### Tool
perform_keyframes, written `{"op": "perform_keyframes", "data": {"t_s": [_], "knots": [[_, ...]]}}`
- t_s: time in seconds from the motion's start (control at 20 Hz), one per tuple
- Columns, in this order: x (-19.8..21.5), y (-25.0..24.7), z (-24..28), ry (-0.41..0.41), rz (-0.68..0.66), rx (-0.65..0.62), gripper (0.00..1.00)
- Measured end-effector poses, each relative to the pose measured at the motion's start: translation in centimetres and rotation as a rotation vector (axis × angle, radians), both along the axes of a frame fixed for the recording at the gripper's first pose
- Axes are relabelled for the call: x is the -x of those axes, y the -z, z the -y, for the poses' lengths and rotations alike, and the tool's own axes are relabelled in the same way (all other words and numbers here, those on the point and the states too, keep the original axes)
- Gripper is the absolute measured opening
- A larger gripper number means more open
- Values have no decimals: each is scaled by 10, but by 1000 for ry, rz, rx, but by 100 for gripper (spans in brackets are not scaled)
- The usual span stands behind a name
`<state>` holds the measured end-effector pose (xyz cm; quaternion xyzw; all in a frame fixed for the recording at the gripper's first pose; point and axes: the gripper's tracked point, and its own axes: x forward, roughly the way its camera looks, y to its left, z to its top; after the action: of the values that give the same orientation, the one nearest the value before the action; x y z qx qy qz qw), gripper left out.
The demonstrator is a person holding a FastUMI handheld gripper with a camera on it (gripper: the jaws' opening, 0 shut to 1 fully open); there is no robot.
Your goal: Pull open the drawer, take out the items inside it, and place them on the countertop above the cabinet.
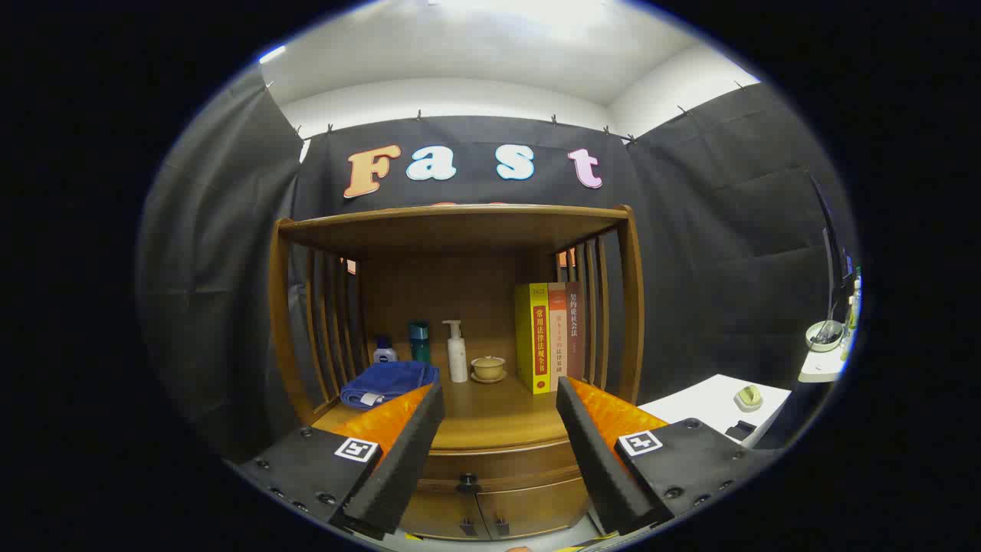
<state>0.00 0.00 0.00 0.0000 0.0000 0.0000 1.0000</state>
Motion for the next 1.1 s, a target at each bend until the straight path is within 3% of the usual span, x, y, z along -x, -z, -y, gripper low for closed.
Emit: {"op": "perform_keyframes", "data": {"t_s": [1.1], "knots": [[1,36,-6,-20,-36,-3,98]]}}
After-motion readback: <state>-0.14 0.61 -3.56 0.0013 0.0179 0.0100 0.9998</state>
